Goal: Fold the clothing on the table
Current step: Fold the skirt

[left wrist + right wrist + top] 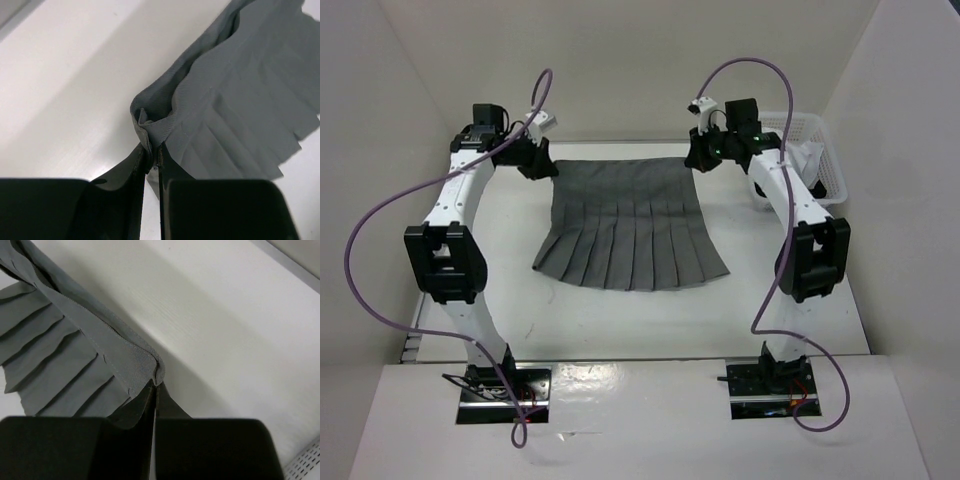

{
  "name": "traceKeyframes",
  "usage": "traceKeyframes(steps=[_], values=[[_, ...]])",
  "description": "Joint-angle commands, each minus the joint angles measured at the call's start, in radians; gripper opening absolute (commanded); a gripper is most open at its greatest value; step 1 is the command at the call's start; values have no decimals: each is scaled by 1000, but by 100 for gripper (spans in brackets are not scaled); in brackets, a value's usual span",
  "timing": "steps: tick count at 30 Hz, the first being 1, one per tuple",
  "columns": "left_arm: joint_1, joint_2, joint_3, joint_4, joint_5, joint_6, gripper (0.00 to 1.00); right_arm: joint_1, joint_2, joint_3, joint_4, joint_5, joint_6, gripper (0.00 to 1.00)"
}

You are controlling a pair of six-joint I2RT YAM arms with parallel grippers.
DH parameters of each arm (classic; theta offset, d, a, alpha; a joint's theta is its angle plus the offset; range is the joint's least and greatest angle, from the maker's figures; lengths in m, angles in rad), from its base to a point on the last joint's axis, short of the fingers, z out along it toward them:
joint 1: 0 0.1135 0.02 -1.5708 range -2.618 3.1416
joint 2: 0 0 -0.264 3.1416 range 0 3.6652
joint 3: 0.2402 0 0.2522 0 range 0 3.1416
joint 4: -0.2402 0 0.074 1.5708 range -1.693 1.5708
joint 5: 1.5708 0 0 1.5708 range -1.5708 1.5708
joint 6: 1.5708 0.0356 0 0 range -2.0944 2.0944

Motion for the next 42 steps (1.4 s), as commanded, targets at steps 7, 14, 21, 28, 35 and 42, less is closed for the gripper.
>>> traceKeyframes(steps=[7, 14, 21, 28, 35, 42], values=[[23, -169, -312, -46, 12, 191, 0, 23, -251, -305, 20, 44, -108, 0], [23, -257, -504, -66, -27, 296, 0, 41, -369, -451, -92, 13, -252, 0], [23, -275, -603, -119, -58, 368, 3, 93, -403, -548, -240, 4, -389, 0], [12, -326, -661, -109, -110, 388, 35, 206, -351, -574, -404, -16, -492, 4], [21, -401, -692, -47, -110, 340, 83, 320, -256, -574, -564, -91, -599, 21], [72, -462, -670, -27, -86, 253, 91, 451, -147, -559, -681, -113, -670, 56]])
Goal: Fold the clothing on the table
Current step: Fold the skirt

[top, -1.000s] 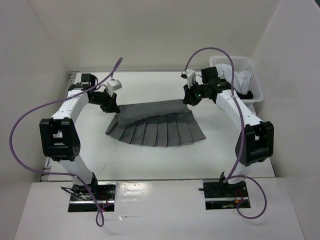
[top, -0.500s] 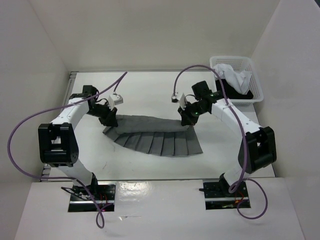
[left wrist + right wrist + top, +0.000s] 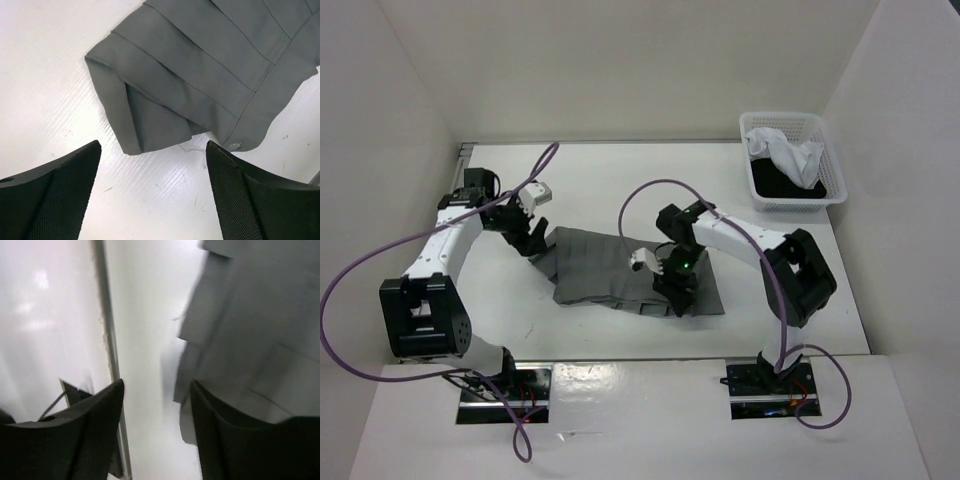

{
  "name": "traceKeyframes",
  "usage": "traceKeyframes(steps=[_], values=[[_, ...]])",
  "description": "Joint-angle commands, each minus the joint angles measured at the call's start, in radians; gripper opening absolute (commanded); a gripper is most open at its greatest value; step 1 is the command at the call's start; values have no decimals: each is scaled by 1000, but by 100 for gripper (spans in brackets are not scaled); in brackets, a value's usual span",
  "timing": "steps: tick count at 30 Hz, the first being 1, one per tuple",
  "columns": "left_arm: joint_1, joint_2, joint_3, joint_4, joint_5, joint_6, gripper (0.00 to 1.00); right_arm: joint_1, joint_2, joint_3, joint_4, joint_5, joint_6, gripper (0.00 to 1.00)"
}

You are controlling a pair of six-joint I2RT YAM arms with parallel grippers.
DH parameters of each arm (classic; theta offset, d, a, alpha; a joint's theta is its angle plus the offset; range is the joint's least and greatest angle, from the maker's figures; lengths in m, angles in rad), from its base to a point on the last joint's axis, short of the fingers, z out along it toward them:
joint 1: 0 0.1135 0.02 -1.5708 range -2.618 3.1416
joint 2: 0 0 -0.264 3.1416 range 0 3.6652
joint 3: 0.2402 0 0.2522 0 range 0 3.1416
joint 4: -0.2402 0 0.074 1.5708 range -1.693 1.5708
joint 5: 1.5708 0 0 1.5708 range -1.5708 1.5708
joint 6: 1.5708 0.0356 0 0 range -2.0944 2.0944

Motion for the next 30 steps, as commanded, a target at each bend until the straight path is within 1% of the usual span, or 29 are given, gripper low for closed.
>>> traceKeyframes(steps=[1, 2, 5, 7, 8, 9, 10, 11, 12, 13, 15, 16, 17, 18, 19, 22, 27, 28, 30], values=[[20, -39, 38, 20, 47, -67, 92, 26, 21, 24, -123, -43, -60, 63], [31, -39, 56, 20, 62, -86, 92, 26, 21, 50, -124, -43, -60, 75], [31, -39, 104, 20, 62, -156, 93, 26, -20, 121, -93, -43, 10, 85], [31, -65, 128, 20, 47, -234, 95, 26, -45, 162, -62, -43, 124, 89], [31, -78, 128, 44, 30, -271, 96, 36, -54, 193, 8, -43, 184, 90], [31, -104, 142, 63, -20, -314, 99, 36, -69, 204, 51, -8, 313, 97], [31, -119, 142, 80, -51, -394, 99, 54, -70, 204, 91, 14, 377, 99], [31, -134, 142, 104, -77, -425, 99, 65, -80, 204, 184, 46, 447, 99], [31, -163, 142, 115, -138, -455, 100, 77, -80, 204, 224, 98, 510, 99], [31, -176, 142, 126, -177, -527, 100, 77, -80, 204, 266, 115, 614, 99], [31, -185, 142, 137, -240, -584, 100, 91, -51, 166, 375, 115, 684, 99], [31, -185, 154, 137, -298, -641, 100, 91, -12, 152, 411, 156, 763, 99], [31, -185, 168, 111, -315, -661, 100, 91, 15, 141, 451, 173, 796, 99], [31, -170, 177, 94, -315, -675, 100, 91, 44, 141, 465, 187, 825, 99], [31, -161, 177, 66, -349, -716, 100, 91, 93, 141, 479, 224, 877, 99], [31, -132, 156, 46, -378, -752, 100, 111, 142, 164, 521, 302, 942, 99], [22, -80, 95, 87, -410, -752, 100, 173, 176, 193, 531, 387, 1022, 99], [22, -79, 82, 87, -410, -752, 100, 174, 176, 193, 531, 425, 1038, 99], [13, -50, 70, 112, -420, -752, 100, 174, 176, 172, 531, 451, 1052, 99]])
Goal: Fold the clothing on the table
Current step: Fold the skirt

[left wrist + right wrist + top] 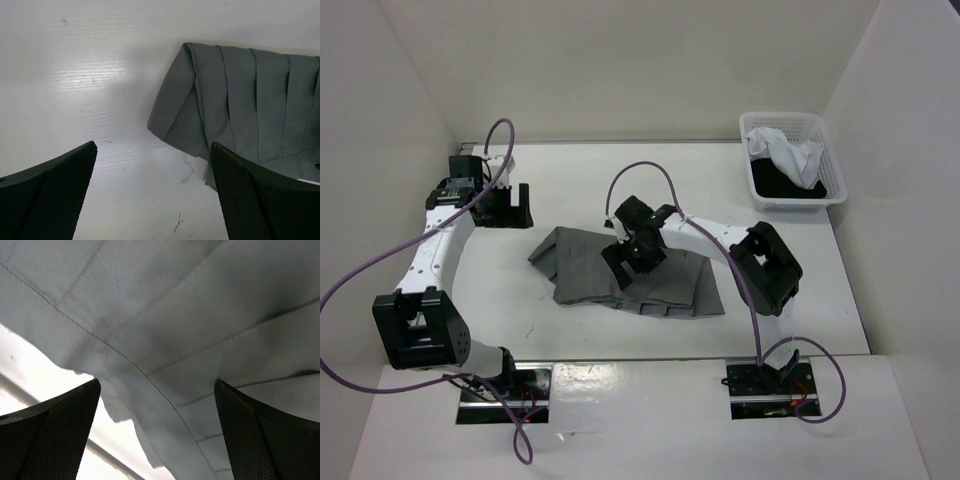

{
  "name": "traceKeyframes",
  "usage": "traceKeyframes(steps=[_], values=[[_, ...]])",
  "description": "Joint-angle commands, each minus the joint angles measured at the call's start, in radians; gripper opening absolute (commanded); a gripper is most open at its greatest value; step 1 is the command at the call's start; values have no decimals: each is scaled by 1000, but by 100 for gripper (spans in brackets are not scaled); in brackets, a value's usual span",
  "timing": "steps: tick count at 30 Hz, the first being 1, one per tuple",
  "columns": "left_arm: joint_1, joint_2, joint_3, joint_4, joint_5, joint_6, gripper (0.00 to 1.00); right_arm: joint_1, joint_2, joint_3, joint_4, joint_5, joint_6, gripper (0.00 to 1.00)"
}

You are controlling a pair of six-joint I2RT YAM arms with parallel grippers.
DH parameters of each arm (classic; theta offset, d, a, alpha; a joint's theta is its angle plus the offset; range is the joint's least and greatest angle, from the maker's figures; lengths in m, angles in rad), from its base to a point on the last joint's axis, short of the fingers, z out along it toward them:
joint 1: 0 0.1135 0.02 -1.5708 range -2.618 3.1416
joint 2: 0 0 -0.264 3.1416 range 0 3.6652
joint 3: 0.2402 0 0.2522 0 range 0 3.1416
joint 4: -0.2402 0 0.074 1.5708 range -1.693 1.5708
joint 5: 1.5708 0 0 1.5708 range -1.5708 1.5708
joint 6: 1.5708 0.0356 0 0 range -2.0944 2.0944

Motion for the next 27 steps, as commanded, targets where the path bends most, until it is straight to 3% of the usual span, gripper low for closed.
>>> traceKeyframes(steps=[1, 8, 16, 27], values=[[-10, 32, -22, 27, -21, -27, 100, 18, -12, 0, 59, 126, 84, 99], [-10, 76, -40, 50, -18, -18, 100, 18, 124, 51, 33, 230, 139, 99], [-10, 67, -50, 69, -29, -18, 100, 36, 266, 120, 8, 198, 166, 99], [-10, 58, -59, 69, -10, -18, 100, 27, 324, 192, 2, 258, -53, 99]])
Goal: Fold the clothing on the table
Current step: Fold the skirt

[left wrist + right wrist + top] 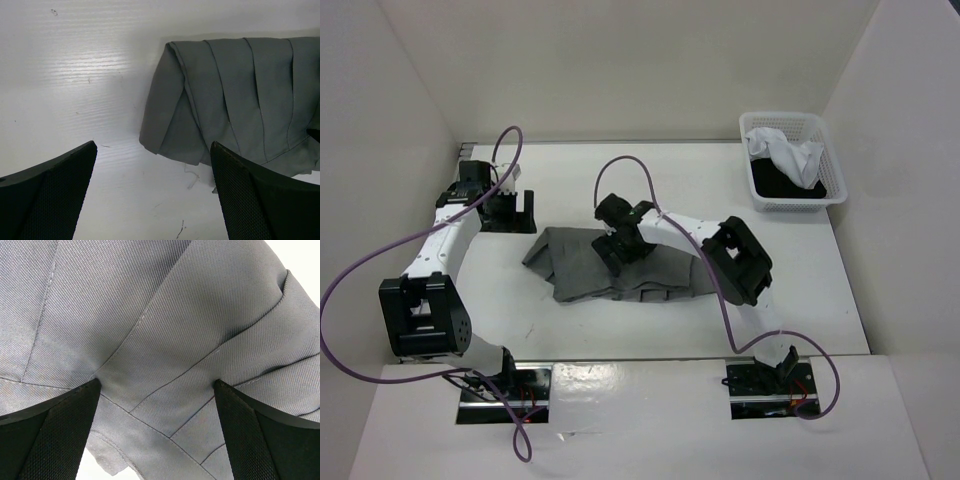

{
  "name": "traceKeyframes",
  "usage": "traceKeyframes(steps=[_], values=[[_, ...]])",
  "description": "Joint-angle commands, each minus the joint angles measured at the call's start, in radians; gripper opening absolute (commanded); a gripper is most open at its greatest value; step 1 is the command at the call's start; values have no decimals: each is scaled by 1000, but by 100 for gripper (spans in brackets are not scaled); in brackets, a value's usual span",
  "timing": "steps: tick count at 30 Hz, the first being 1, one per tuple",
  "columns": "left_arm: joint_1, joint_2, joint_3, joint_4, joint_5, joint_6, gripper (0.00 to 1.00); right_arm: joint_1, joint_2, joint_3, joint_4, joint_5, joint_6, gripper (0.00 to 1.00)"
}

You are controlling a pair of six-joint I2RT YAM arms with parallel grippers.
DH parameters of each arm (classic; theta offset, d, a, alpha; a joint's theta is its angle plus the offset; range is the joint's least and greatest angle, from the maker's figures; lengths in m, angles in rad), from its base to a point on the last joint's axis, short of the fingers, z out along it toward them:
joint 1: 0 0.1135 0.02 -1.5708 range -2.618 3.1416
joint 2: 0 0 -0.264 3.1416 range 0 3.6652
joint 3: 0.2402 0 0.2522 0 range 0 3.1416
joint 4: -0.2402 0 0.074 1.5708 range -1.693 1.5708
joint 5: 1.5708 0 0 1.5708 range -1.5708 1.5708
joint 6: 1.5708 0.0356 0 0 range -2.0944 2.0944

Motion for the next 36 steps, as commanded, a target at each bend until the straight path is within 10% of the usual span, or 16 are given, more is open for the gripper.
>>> traceKeyframes(steps=[1, 23, 36], values=[[-3, -12, -4, 15, 13, -6, 100, -9, 128, -14, -7, -11, -115, 99], [-3, -20, -13, -3, 131, 59, 100, -50, 197, 258, -175, 52, -658, 99], [17, 360, 100, -46, 383, 263, 98, -106, 158, 256, -109, 8, -671, 99]])
